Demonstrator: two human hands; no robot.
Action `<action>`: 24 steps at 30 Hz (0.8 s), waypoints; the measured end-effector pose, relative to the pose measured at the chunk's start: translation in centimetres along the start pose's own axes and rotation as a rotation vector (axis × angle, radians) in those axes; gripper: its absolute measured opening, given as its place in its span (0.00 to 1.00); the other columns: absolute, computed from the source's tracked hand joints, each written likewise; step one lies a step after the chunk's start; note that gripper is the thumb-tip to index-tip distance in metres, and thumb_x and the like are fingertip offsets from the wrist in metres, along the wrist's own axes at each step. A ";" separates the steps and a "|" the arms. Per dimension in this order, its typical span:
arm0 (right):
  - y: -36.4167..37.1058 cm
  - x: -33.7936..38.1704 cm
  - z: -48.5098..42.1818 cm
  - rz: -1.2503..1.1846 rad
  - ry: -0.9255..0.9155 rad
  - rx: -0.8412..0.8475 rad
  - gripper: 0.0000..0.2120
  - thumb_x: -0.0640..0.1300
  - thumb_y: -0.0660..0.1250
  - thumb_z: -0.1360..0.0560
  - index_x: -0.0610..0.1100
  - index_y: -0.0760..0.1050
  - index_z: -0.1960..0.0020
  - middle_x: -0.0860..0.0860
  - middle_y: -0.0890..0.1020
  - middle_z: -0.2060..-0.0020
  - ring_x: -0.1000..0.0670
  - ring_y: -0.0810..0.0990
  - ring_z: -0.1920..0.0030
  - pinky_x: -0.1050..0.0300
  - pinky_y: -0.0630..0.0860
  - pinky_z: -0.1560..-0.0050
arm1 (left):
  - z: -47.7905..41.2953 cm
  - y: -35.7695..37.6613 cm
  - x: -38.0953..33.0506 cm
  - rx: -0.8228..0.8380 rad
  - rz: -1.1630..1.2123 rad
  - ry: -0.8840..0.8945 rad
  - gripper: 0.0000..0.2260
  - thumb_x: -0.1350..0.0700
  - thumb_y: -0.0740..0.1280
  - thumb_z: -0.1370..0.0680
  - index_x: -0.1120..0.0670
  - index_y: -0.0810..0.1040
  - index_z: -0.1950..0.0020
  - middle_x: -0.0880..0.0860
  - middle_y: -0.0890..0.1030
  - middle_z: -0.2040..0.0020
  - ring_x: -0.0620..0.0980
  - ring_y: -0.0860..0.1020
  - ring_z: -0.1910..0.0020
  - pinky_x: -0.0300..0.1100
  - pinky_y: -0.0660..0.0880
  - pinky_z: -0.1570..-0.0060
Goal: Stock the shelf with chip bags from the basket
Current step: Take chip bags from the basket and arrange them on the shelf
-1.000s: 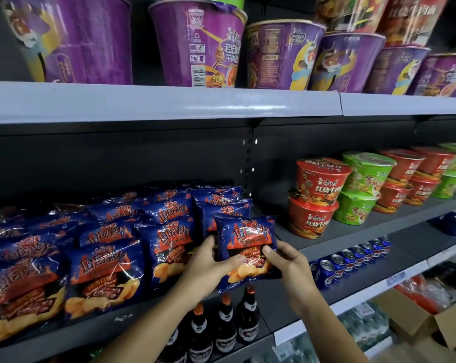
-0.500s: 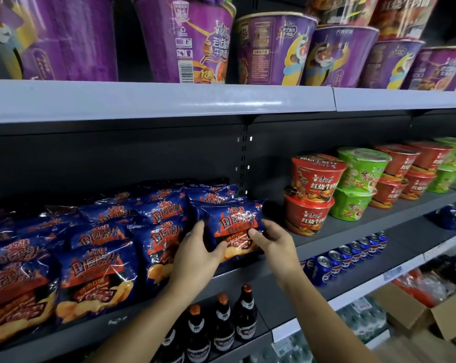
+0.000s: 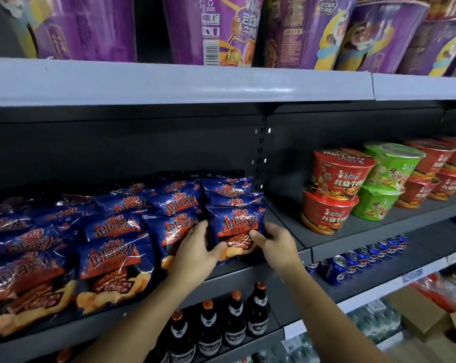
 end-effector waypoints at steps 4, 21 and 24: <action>0.1 0.1 -0.7 0.031 0.023 0.011 0.11 0.50 0.71 0.22 0.48 0.82 0.41 0.54 0.86 0.50 0.51 0.83 0.46 0.50 0.78 0.38 | -0.9 -0.4 0.3 0.036 0.053 0.030 0.27 0.48 0.73 0.25 0.51 0.70 0.29 0.47 0.79 0.41 0.46 0.77 0.43 0.48 0.76 0.38; -0.7 0.8 1.5 -0.029 -0.036 -0.008 0.09 0.46 0.68 0.20 0.50 0.79 0.40 0.55 0.85 0.50 0.54 0.83 0.47 0.58 0.77 0.45 | 0.5 -0.3 -0.6 -0.047 -0.018 0.069 0.32 0.44 0.73 0.27 0.50 0.66 0.27 0.46 0.79 0.45 0.46 0.79 0.48 0.50 0.78 0.46; -0.7 1.2 1.9 -0.037 -0.034 -0.018 0.10 0.46 0.69 0.20 0.49 0.77 0.39 0.58 0.82 0.50 0.57 0.81 0.49 0.65 0.74 0.52 | 0.8 -0.5 -0.8 -0.060 -0.024 0.084 0.29 0.46 0.72 0.25 0.51 0.67 0.27 0.46 0.79 0.46 0.46 0.78 0.49 0.48 0.78 0.47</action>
Point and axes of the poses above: each hand's wrist, its own z-axis away from the middle knuckle, its own y-axis out of the palm, x = y × z, the point moved 2 cm from there along -z, towards the middle knuckle
